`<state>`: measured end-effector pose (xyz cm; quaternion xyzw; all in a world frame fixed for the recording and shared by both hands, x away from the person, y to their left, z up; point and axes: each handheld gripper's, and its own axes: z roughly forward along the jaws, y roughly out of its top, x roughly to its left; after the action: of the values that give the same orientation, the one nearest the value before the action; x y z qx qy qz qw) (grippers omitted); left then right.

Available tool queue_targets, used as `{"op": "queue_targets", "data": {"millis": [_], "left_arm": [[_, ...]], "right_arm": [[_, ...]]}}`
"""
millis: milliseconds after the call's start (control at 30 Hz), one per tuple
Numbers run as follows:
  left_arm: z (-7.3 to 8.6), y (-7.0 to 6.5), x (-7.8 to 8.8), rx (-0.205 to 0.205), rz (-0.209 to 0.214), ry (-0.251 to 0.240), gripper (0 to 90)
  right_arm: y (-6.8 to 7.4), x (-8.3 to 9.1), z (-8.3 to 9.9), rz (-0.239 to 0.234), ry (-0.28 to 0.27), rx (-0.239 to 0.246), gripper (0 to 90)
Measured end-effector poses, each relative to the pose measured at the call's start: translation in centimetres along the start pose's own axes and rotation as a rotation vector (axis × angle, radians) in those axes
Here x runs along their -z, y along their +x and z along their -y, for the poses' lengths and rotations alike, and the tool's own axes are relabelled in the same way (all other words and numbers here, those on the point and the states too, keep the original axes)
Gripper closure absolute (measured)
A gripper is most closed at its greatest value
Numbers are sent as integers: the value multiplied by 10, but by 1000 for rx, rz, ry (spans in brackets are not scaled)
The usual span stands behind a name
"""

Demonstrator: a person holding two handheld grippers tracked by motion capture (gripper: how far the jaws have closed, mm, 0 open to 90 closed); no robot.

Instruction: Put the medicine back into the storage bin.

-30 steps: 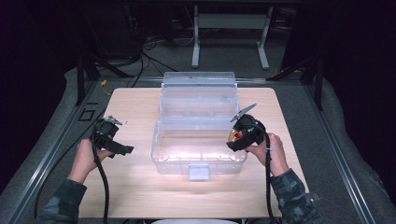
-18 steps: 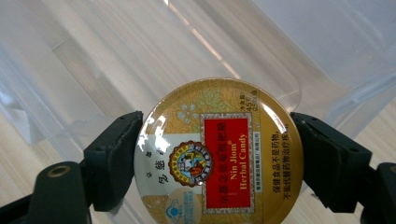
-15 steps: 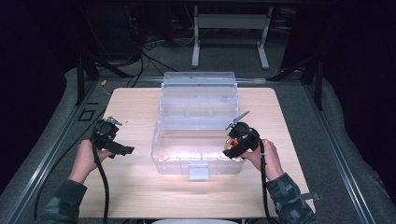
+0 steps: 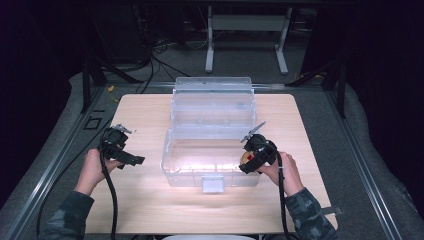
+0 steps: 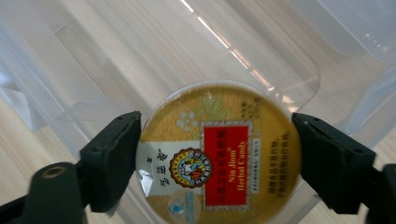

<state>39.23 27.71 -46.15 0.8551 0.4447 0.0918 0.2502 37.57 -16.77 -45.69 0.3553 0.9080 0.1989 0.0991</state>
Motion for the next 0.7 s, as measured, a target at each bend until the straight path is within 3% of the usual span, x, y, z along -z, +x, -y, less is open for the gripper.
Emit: {"op": "queue_targets", "data": {"millis": [400, 700], "left_arm": [[-14, -1, 4, -4, 10, -13, 2], [-33, -3, 11, -15, 12, -46, 2]], "right_arm": [[1, 28, 13, -16, -143, 2, 133], [8, 38, 27, -25, -237, -8, 139]]}}
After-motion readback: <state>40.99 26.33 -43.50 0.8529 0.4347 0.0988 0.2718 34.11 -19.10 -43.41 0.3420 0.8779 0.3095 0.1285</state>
